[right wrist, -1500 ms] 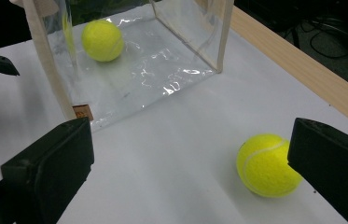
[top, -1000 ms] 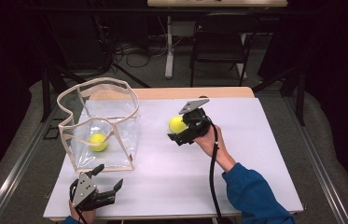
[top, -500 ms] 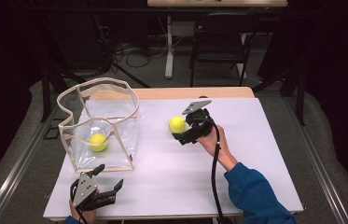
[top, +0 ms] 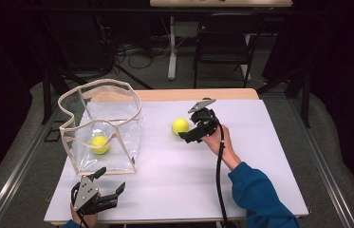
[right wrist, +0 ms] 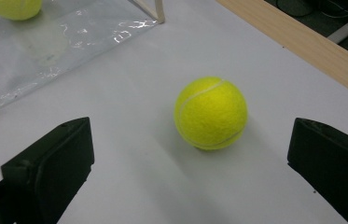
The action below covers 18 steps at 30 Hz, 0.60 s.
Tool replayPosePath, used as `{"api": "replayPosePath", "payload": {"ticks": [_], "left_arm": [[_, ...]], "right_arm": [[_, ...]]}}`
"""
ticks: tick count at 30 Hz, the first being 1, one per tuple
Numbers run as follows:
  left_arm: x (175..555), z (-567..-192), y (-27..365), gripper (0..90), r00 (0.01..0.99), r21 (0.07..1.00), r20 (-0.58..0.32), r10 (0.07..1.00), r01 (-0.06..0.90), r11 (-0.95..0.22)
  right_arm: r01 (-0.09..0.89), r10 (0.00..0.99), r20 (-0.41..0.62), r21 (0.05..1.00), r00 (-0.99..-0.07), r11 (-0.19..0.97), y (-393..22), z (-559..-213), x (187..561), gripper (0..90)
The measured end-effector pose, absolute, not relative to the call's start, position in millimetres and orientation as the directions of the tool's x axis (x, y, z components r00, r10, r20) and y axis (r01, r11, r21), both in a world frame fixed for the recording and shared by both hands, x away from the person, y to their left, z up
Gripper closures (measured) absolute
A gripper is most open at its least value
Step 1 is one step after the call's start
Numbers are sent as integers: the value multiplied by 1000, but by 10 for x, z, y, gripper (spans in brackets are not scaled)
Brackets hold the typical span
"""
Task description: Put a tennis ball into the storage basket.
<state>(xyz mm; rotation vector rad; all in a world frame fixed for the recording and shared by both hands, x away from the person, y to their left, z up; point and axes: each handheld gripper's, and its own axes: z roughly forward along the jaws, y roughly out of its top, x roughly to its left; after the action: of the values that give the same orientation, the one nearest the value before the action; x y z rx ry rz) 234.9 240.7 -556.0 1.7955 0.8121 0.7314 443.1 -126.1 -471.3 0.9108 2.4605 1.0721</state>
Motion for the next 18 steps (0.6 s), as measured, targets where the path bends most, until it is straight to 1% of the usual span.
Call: {"api": "replayPosePath", "payload": {"ticks": [9, 18], "left_arm": [[2343, -5567, 2432, 160, 588, 941, 107, 802, 202, -273], [2344, -5566, 2432, 160, 593, 941, 105, 799, 199, -272]], "right_arm": [[467, 685, -5, 728, -728, 502, -1290, -4741, 4574, 0], [474, 689, -23, 709, -725, 523, -1242, -4808, 4652, 0]]}}
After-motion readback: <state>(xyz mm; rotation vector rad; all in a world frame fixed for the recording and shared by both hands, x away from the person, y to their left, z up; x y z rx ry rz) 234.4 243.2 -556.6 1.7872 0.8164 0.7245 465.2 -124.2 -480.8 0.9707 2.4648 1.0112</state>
